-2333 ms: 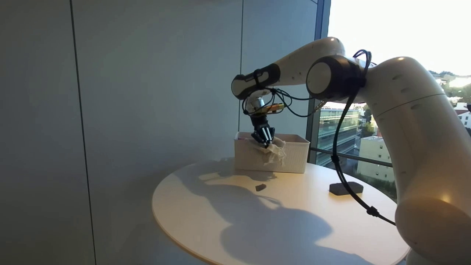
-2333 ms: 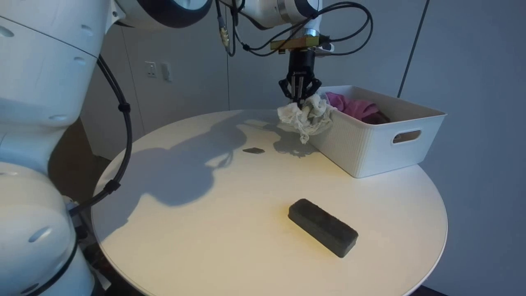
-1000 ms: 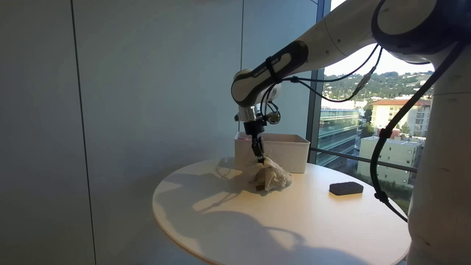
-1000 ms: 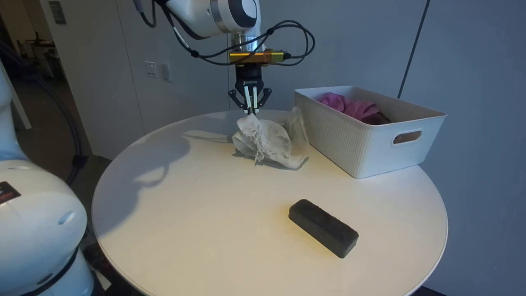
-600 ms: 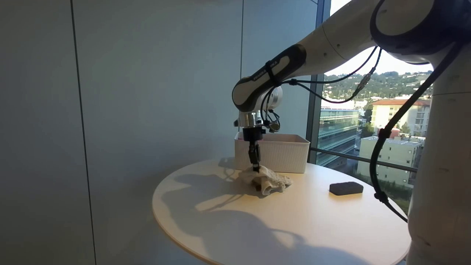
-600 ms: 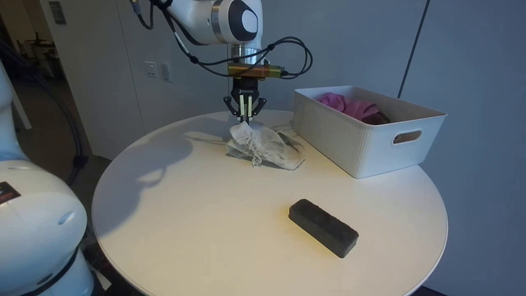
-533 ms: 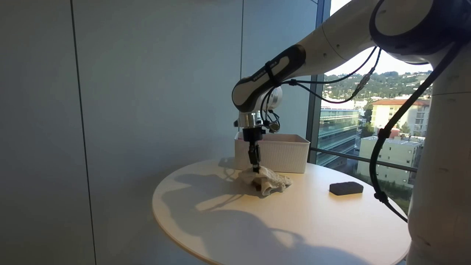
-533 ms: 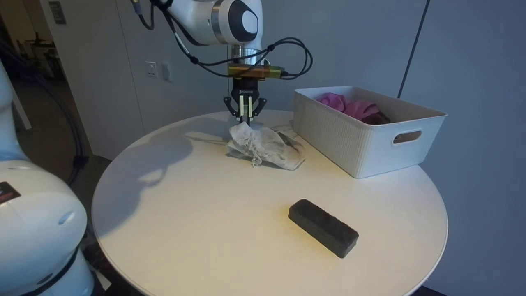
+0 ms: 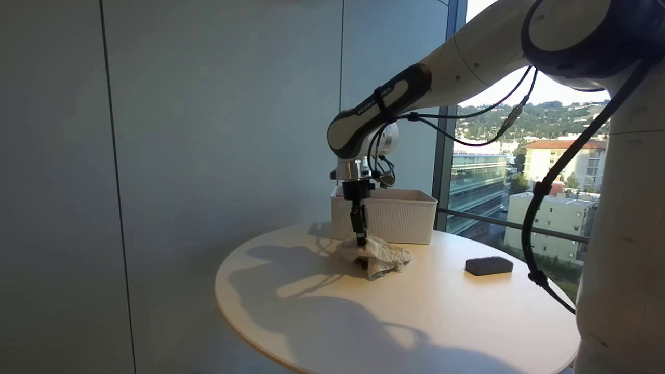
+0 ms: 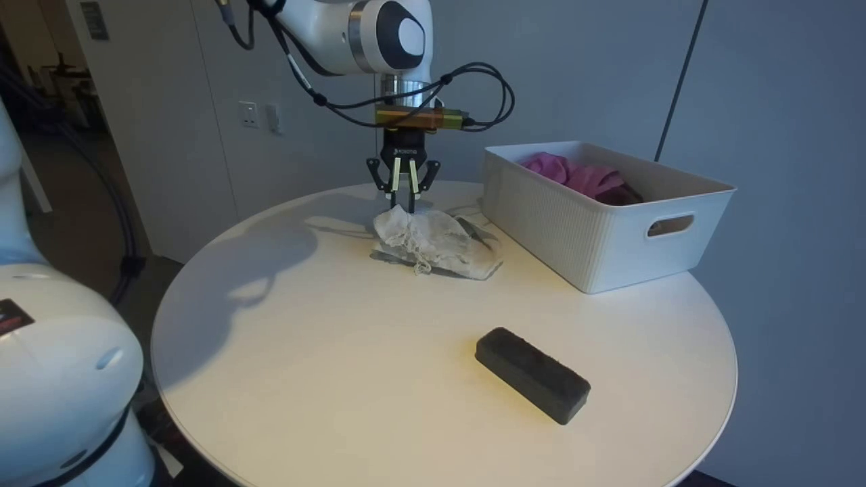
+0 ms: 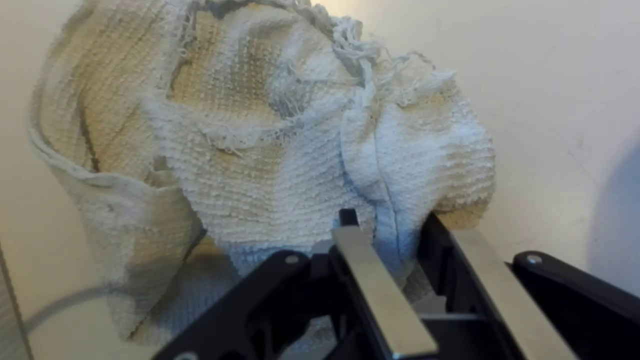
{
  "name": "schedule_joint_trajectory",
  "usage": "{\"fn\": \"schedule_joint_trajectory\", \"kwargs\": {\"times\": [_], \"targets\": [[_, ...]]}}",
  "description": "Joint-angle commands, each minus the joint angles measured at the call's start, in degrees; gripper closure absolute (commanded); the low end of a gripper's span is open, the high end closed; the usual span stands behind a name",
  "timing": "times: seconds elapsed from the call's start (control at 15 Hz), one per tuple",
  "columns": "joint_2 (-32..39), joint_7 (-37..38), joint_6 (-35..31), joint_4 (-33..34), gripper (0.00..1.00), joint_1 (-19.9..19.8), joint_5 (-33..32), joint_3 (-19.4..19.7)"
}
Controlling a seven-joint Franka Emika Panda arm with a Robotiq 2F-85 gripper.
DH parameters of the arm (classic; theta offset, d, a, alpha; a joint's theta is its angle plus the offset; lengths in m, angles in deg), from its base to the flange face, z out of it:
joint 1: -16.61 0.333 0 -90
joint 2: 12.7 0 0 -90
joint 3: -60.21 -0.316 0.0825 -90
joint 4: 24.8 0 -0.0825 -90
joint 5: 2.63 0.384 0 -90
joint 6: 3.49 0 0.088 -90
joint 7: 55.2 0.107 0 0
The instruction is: Remove the white towel from the box, use it to wipe the table and then remove the rest of the towels from the box and put them on the table
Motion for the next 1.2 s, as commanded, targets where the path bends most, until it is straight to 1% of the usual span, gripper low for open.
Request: {"fn": "schedule_joint_trajectory", "kwargs": {"times": [0.0, 0.07, 0.13, 0.2, 0.4, 0.47, 0.6, 0.73, 0.93, 1.07, 1.13], "targets": [[0.0, 0.0, 0.1, 0.1, 0.64, 0.5, 0.0, 0.5], [0.0, 0.0, 0.1, 0.1, 0.39, 0.5, 0.0, 0.5], [-1.0, -0.2, 0.7, 0.0, 0.37, 0.4, 0.2, 0.5], [-3.4, -0.3, -0.1, -1.1, 0.31, 0.4, -0.3, 0.5], [-11.6, -1.7, 1.3, -4.1, 0.09, 0.4, 0.2, 0.9], [-13.4, -2.3, 1.5, -4.4, 0.0, 0.3, 0.1, 1.5], [-12.7, -4.1, 4.1, -2.8, 0.0, 0.1, 0.9, 3.2], [-11.5, -8.6, 6.5, -2.8, 0.0, 0.5, 3.2, 5.1], [-9.3, -14.0, 5.9, -4.4, 0.0, 0.9, 5.6, 6.2], [-7.7, -16.5, 4.0, -5.7, 0.0, 0.8, 6.6, 6.0], [-6.8, -16.5, 1.9, -6.5, 0.0, 0.8, 6.6, 5.7]]}}
